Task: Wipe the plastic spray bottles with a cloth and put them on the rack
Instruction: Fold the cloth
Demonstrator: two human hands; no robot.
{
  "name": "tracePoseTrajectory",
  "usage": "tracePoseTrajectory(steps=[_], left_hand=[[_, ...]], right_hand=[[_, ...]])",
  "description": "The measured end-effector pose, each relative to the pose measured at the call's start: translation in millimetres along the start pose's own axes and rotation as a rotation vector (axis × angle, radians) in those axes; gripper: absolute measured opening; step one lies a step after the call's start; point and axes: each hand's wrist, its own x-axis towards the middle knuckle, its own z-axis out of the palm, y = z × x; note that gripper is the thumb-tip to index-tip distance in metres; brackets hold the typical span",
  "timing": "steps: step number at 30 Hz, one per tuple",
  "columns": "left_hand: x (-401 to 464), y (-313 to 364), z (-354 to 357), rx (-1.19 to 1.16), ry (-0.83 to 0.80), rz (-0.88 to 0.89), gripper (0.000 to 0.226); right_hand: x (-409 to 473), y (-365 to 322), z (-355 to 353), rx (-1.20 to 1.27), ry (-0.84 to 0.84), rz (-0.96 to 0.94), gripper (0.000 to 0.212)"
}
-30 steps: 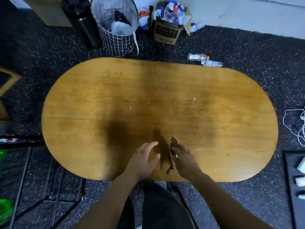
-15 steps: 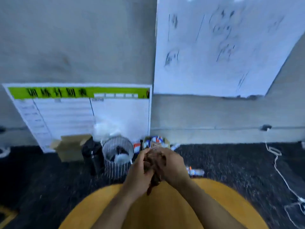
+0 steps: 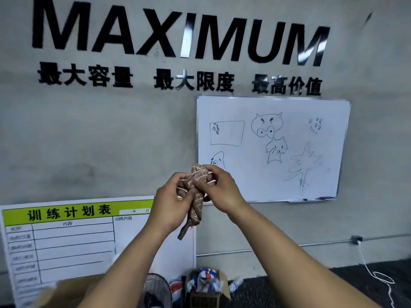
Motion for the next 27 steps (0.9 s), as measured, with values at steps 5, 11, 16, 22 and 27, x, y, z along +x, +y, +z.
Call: tracePoseTrajectory(steps=[5,11,16,22,27], left_hand=[[16,7,-12,-0.082,0.005,0.010,0.018],[23,7,-19,-0.163,-0.178,0.018,0.026],[30,12,-18,-0.132,-0.099,0.055,0.016],[32,12,-23,-0.167,-0.126,0.064,0.010],[31,22,-40,-0.279,-0.162,0.025,0.041]], right_hand=[[7,-16,-5,0.159,-0.044,0.027,0.021],[14,-27,-8,0.280,-0.017,0.056,0.012],[18,-33,-4,0.236,-0.020,0.020,0.023],[20,-41,0,0.279,-0.071,-0.009,0.010],[20,-49,-1,0.334,-0.133,0.016,0.009]])
